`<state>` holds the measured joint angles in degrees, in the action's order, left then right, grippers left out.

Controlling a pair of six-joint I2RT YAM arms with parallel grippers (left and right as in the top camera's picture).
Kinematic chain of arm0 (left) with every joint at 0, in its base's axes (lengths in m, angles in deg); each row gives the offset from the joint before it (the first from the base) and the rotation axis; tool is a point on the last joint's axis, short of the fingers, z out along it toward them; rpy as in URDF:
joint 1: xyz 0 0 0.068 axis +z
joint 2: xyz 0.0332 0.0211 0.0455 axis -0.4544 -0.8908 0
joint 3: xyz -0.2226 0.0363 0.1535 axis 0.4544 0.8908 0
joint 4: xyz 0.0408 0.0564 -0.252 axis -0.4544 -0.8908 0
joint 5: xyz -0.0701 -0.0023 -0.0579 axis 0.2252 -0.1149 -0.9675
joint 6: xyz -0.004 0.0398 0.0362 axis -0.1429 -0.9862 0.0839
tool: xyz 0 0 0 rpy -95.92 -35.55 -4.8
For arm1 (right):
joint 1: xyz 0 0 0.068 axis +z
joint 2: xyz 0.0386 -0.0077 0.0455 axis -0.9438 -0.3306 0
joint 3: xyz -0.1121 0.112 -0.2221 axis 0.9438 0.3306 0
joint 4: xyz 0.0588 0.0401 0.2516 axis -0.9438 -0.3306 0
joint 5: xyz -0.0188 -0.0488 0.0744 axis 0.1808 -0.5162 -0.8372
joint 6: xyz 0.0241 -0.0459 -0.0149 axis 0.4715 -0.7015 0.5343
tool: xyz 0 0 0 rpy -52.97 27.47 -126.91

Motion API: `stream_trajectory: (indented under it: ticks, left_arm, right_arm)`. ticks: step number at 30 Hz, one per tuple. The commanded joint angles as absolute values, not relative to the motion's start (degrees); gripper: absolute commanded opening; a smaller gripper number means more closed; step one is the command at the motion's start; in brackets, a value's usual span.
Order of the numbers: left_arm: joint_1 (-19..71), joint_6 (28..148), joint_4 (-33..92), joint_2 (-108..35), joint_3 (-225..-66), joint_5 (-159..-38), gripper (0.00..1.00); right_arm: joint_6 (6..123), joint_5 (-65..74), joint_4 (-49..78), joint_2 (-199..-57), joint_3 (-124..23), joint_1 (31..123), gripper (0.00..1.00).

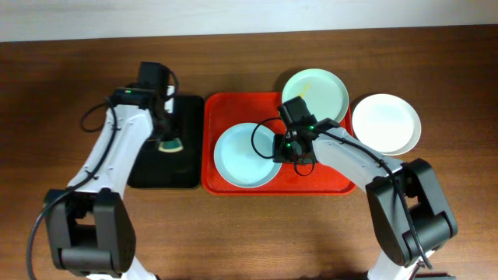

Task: Clean dirty plates on tray and stack at the side
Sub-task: 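Lift the sponge with the left gripper and move it to the black tray, then lift the light blue plate with the right gripper and swing it left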

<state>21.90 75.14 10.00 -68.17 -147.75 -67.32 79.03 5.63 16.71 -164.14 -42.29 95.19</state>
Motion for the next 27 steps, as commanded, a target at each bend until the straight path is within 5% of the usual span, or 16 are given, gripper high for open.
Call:
stream_trajectory:
  ticks: [1, 12, 17, 20, 27]
  left_arm:
    - [24.4, 71.1, 11.9, -67.6, -145.8, -64.6, 0.00]
    - [25.9, 71.4, 26.0, -67.6, -134.9, -64.7, 0.00]
    - [27.9, 74.2, 31.1, -67.6, -130.8, -64.8, 0.00]
    - [28.1, 74.3, 31.5, -67.6, -130.9, -64.8, 0.00]
    - [28.1, 77.6, 30.3, -67.6, -130.8, -62.6, 0.00]
  right_arm:
    - [79.3, 8.6, 16.7, -163.6, -41.7, 95.5, 0.50]
    - [79.3, 8.5, 16.9, -163.6, -39.9, 95.5, 0.49]
    - [79.5, 8.4, 17.0, -163.6, -39.9, 95.5, 0.15]
    - [79.5, 8.3, 17.1, -163.6, -39.9, 95.5, 0.04]
    - [79.5, 8.3, 18.2, -163.6, -39.9, 95.5, 0.04]
